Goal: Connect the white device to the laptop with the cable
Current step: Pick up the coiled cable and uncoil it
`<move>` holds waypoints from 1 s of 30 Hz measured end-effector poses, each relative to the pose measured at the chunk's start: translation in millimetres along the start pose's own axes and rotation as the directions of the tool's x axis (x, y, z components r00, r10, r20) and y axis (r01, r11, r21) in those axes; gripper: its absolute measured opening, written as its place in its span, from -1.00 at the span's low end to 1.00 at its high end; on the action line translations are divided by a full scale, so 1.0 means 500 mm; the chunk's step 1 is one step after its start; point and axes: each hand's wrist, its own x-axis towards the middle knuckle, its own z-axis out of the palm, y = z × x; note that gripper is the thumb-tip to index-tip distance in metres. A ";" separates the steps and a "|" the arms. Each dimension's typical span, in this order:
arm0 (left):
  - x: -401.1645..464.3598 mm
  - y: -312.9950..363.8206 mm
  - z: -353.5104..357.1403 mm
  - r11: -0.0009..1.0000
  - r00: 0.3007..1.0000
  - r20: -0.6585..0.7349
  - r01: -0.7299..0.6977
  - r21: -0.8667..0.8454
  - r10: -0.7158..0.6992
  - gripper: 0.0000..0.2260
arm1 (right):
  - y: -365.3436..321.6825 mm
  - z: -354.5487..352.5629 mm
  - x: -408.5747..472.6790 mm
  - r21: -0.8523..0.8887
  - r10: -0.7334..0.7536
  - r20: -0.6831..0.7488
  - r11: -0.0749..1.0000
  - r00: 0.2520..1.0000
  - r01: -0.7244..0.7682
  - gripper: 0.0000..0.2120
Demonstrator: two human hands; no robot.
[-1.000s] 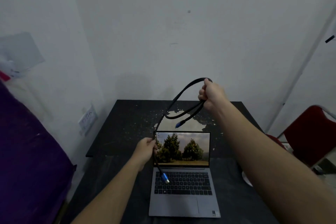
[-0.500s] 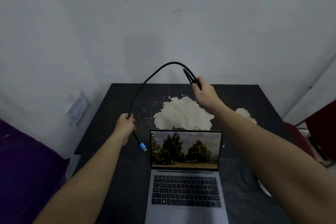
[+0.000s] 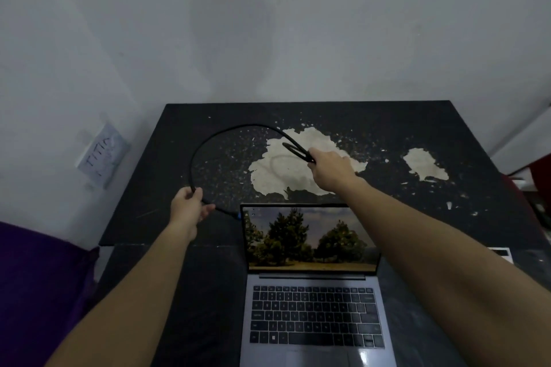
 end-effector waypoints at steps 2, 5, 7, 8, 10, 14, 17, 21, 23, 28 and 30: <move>0.004 -0.002 0.006 0.993 0.998 0.029 0.056 -0.106 -0.053 -0.88 | -0.012 0.013 0.009 -0.011 0.022 0.076 1.000 0.997 -0.022 -0.91; 0.004 -0.013 0.001 0.983 0.995 0.066 0.080 -0.167 -0.069 -0.86 | -0.031 0.026 0.021 -0.014 0.059 0.169 0.998 0.984 -0.057 -0.87; 0.002 -0.026 -0.009 0.979 0.994 0.078 0.094 -0.178 -0.081 -0.82 | -0.044 0.035 0.031 -0.066 0.088 0.251 0.995 0.964 -0.073 -0.83; 0.002 -0.034 -0.015 0.977 0.992 0.085 0.105 -0.183 -0.090 -0.81 | -0.051 0.040 0.033 -0.102 0.100 0.307 0.992 0.947 -0.072 -0.83; -0.001 -0.052 -0.027 0.982 0.991 0.093 0.113 -0.152 -0.100 -0.81 | -0.059 0.053 0.036 -0.136 0.132 0.375 0.987 0.918 -0.086 -0.82; -0.008 -0.089 -0.057 0.994 0.995 0.065 0.080 -0.077 -0.075 -0.74 | -0.073 0.066 0.029 -0.134 0.140 0.389 0.986 0.911 -0.094 -0.88; -0.029 -0.107 -0.071 0.995 0.996 0.056 0.075 -0.064 -0.072 -0.73 | -0.089 0.055 0.019 -0.144 0.125 0.414 0.987 0.902 -0.071 -0.77; -0.059 -0.126 -0.090 0.990 0.995 0.021 0.094 -0.104 -0.093 -0.69 | -0.117 0.042 -0.009 -0.091 0.101 0.361 0.993 0.927 -0.072 -0.75; -0.082 -0.123 -0.097 0.988 0.995 -0.033 0.087 -0.125 -0.092 -0.66 | -0.138 0.028 -0.040 -0.022 0.076 0.270 0.997 0.960 -0.073 -0.71; -0.142 -0.111 -0.131 0.993 0.992 -0.120 0.025 -0.114 -0.039 -0.46 | -0.206 -0.002 -0.181 0.140 -0.192 -0.207 0.965 0.959 0.223 -0.71; -0.154 -0.114 -0.149 0.999 0.993 -0.112 0.038 -0.037 -0.042 -0.68 | -0.237 0.011 -0.257 0.181 -0.280 -0.259 0.926 0.924 0.331 -0.77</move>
